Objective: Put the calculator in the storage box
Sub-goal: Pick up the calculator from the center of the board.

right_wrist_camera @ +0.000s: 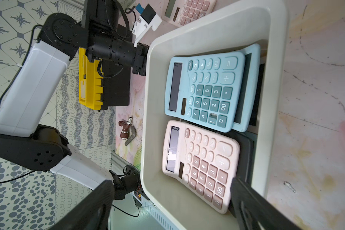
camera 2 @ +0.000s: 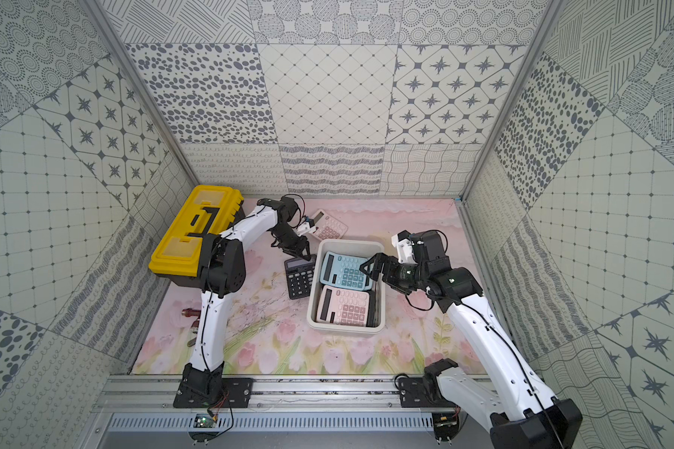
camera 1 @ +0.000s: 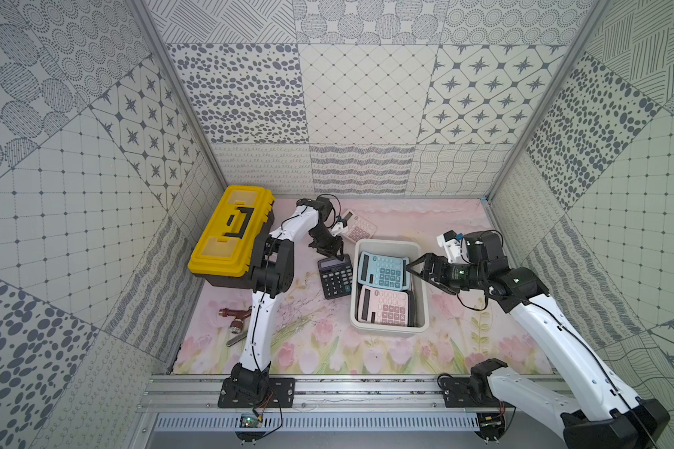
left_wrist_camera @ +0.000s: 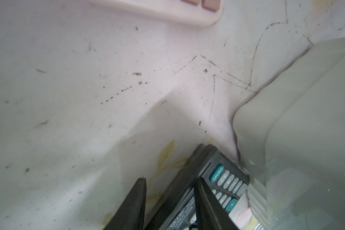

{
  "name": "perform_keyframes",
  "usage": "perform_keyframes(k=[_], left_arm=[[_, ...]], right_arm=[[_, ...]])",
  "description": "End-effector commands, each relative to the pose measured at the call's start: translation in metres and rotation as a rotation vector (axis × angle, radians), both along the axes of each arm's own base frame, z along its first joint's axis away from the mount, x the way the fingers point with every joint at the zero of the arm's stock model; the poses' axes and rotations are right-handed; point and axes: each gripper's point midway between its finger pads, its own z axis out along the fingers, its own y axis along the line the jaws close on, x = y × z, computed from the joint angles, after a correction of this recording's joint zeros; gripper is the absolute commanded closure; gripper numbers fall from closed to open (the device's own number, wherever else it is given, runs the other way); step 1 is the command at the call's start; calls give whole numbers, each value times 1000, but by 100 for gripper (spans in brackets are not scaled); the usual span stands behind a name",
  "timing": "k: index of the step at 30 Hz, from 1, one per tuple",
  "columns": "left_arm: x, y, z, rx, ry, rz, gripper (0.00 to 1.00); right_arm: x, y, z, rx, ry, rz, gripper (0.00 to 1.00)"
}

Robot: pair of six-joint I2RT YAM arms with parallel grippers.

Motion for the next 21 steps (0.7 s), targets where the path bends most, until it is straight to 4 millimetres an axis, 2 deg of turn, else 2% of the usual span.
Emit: perform_keyframes(k=[1,7,12,15,21], left_arm=[[-13,17,-5,78,38,34,61],[-23,26,-10,107,59,72,73],[-36,39,-15,162,61,108,88],[-34,47,-13,205,37,115,99],[-29,53,-2,241,-4,132,100]], right_arm=[[9,4,20,29,-60,8,3],[10,6,26,41,-61,5,3],[12,9,31,56,-56,8,3],[12,9,34,65,-58,10,3],[7,6,38,72,-72,-2,3]])
